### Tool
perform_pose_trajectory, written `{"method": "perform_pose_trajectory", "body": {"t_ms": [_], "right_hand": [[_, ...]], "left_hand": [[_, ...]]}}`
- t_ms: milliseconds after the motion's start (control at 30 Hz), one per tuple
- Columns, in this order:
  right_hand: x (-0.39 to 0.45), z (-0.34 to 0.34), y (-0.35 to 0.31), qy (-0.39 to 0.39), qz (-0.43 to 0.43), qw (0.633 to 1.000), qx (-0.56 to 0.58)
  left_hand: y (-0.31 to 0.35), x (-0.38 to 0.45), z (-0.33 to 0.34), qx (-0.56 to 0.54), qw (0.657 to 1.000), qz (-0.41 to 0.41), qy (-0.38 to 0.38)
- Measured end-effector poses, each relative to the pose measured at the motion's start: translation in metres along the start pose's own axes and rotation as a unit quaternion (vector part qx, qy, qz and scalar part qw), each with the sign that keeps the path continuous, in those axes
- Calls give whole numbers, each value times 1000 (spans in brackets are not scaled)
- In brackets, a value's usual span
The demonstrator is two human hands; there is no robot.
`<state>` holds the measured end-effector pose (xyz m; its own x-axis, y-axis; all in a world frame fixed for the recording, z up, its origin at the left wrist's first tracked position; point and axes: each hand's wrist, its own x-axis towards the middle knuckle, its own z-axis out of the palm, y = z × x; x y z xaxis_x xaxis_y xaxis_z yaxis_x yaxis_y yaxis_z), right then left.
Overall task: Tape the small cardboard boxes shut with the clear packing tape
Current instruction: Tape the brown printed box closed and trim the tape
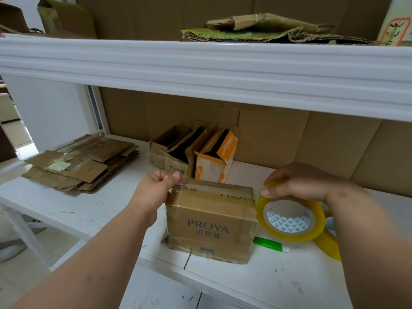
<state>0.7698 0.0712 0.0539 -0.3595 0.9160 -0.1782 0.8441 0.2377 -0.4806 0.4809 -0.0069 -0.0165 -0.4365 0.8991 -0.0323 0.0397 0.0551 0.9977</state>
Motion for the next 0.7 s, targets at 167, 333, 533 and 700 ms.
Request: {"method": "perform_pose_trajectory", "body": {"t_ms": [167, 333, 533, 700], "right_hand": [[2, 0, -2, -14, -2, 1000, -5], [5, 1, -5, -19, 1, 1000, -8], [6, 7, 1, -25, 5, 1000, 7], [4, 17, 13, -21, -5, 997, 80]], "left_hand": [[-8, 1, -1, -1, 999, 19, 37], [-14, 0, -6, -32, 998, -24, 52], [-17, 1, -5, -95, 989, -96, 67], [-20, -2, 1, -135, 978, -139, 83]]}}
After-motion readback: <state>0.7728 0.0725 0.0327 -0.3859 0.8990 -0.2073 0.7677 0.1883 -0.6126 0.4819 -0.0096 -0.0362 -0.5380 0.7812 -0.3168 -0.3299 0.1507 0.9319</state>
